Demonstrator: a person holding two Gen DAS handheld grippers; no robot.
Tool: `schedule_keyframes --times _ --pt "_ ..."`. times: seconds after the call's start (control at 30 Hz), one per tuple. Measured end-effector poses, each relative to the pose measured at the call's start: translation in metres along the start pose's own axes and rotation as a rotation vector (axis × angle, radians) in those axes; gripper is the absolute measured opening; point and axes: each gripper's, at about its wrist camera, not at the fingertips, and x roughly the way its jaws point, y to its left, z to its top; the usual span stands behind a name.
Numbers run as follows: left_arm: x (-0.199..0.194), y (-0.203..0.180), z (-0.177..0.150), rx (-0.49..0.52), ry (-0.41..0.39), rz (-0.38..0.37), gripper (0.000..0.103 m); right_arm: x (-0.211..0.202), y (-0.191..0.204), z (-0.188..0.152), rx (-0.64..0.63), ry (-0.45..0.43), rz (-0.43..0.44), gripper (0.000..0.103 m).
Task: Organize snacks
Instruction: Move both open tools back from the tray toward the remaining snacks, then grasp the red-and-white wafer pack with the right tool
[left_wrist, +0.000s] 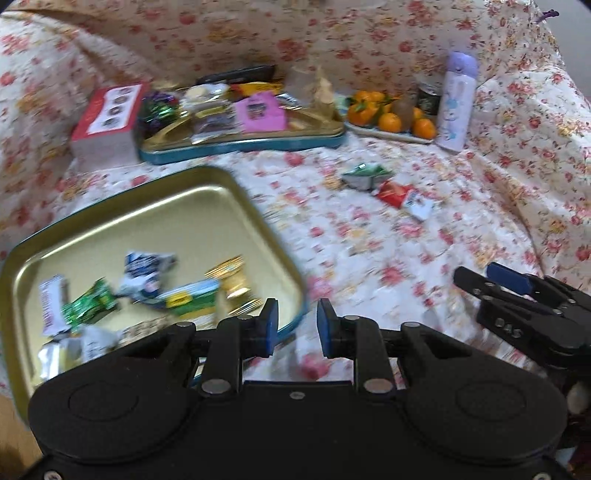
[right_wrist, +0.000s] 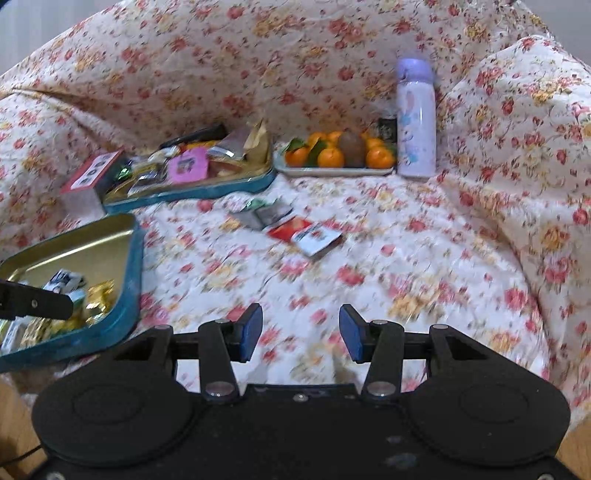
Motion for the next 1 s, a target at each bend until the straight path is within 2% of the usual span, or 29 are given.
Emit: schedule_keyframes --times 0.27,0.6,0.77,1.0 --pt "0.027 -0.033 0.031 -0.013 0.023 -0.001 0.032 0.026 -0.014 0.022 -0.041 -0.036 0.014 0.051" --pt "0.064 -0.039 0.067 -0.052 0.085 0.02 0.032 0.074 -0.013 0.051 -0.182 -0.069 0.095 0.063" --pt "0.079 -0.032 0.077 -0.072 0.118 0.041 0.032 0.105 -0.012 0.064 -0.246 -0.043 0.158 0.066" --pt "0.091 -0.03 0.086 -0.062 0.138 0.066 0.032 0.137 -0.011 0.066 -0.285 0.013 0.197 0.067"
